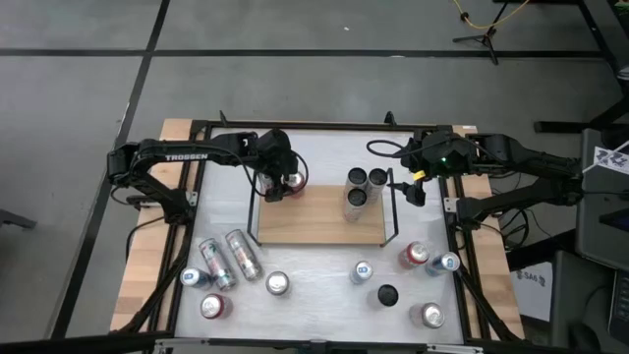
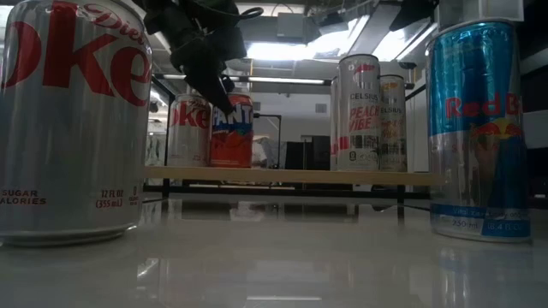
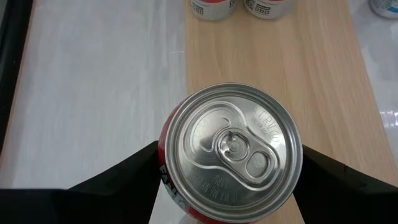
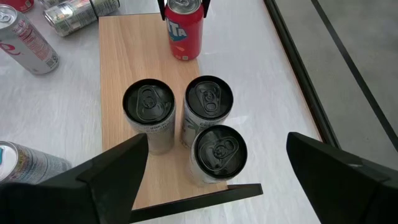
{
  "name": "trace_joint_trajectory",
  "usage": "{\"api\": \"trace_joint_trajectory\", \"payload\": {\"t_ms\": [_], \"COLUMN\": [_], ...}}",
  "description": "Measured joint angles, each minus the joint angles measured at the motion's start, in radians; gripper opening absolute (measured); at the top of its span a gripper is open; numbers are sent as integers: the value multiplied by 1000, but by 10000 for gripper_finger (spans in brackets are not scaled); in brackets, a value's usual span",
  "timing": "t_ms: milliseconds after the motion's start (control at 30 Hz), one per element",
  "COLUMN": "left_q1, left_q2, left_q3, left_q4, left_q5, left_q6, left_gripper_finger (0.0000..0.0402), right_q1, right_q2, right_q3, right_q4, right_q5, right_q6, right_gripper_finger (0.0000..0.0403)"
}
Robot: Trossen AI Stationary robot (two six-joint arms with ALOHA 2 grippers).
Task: Place canned beverage on shelf
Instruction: Put the top middle red soda can on the shelf
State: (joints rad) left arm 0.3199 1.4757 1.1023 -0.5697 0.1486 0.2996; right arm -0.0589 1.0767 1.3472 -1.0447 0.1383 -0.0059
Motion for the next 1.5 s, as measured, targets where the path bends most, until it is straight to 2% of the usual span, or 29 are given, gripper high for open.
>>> {"api": "trace_joint_trajectory", "payload": {"t_ms": [633,1000,1500], "left_q1": [3,3,3], "left_q2": [0,-1,-1], "left_q3": [0,0,0], "left_q4": [1,-3,2], "left_q5": [-7,-6,-4], "left_q6": [-2,-2,-2], "left_gripper_finger": [290,350,353], "right_q1": [0,0,0], "right_q2": [0,0,0], "right_q3": [0,0,0], "right_q4": [0,0,0], "right_q5": [0,0,0], "right_q6": [0,0,0], "right_gripper_finger": [379,379,379]}}
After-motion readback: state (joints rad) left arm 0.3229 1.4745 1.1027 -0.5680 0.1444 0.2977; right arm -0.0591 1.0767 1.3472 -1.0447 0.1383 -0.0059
